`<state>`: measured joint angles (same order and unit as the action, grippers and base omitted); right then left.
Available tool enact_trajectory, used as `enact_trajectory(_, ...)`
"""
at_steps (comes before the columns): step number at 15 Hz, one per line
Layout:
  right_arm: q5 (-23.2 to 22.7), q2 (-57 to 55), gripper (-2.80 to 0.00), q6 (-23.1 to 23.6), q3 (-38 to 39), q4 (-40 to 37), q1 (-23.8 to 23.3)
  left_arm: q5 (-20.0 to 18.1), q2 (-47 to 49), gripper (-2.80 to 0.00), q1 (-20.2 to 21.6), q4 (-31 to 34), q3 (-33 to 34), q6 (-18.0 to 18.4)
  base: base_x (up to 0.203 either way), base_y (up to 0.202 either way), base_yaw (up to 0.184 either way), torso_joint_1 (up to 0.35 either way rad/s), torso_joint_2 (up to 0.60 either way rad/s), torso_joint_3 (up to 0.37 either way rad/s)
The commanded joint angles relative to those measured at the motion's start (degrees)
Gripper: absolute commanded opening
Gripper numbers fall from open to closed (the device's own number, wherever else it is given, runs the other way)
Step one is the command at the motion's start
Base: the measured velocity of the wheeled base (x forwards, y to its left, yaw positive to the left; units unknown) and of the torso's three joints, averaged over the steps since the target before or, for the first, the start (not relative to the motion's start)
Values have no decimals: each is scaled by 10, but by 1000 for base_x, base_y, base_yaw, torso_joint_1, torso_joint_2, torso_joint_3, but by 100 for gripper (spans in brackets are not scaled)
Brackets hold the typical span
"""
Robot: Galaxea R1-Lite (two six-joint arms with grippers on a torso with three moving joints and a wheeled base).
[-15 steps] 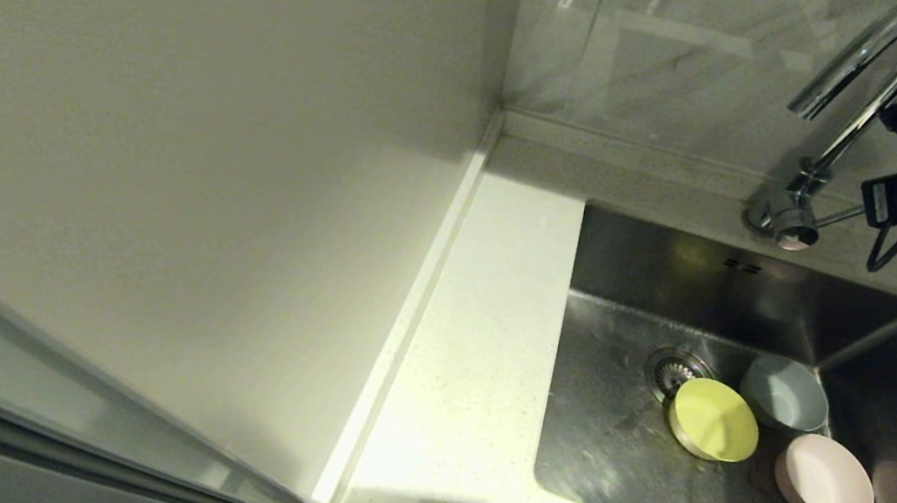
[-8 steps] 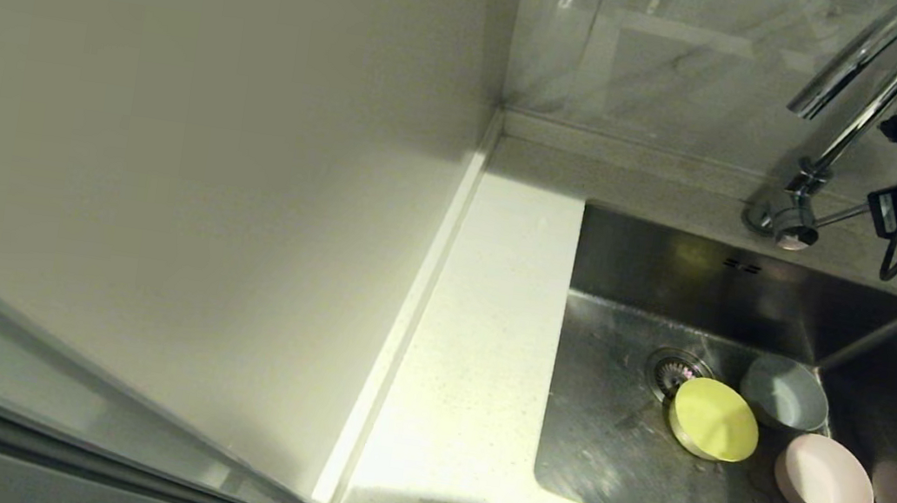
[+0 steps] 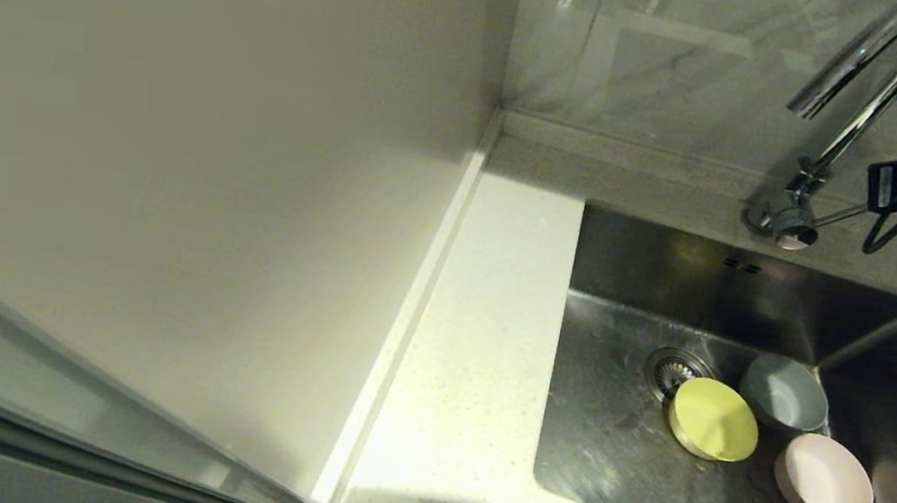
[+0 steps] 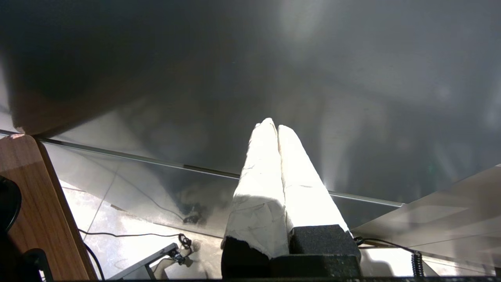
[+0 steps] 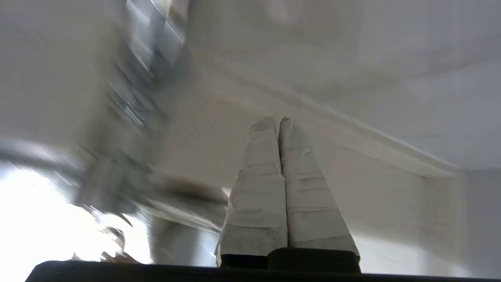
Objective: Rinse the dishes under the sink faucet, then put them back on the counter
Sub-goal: Turn on the faucet
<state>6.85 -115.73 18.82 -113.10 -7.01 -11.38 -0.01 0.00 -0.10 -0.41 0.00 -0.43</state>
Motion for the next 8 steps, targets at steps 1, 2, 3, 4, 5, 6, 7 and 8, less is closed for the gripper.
enact_trajectory(1, -1, 5, -280, -32, 0, 2, 17, 0, 0, -280, 0, 0, 2, 0, 0, 0, 0, 0, 0, 0)
enact_trajectory(2, -2, 8, -280, -44, 1, 2, 25, 0, 0, -280, 0, 0, 2, 0, 0, 0, 0, 0, 0, 0)
enact_trajectory(3, -2, 9, -280, -61, 1, 2, 31, 0, 0, -280, 0, 0, 2, 0, 0, 0, 0, 0, 0, 0)
enact_trajectory(4, -3, 10, -280, -59, 5, -1, 35, 0, 0, -280, 0, 0, 2, 0, 0, 0, 0, 0, 0, 0)
enact_trajectory(5, -1, 10, -280, -54, 8, -5, 35, 0, 0, -280, 0, 0, 2, 0, 0, 0, 0, 0, 0, 0)
enact_trajectory(6, -1, 8, -280, -36, 9, -9, 35, 0, 0, -280, 0, 0, 2, 0, 0, 0, 0, 0, 0, 0)
enact_trajectory(7, -1, 4, -280, -19, 9, -9, 35, 0, 0, -280, 0, 0, 2, 0, 0, 0, 0, 0, 0, 0)
enact_trajectory(8, -1, -1, -280, -11, 11, -9, 35, 0, 0, -280, 0, 0, 2, 0, 0, 0, 0, 0, 0, 0)
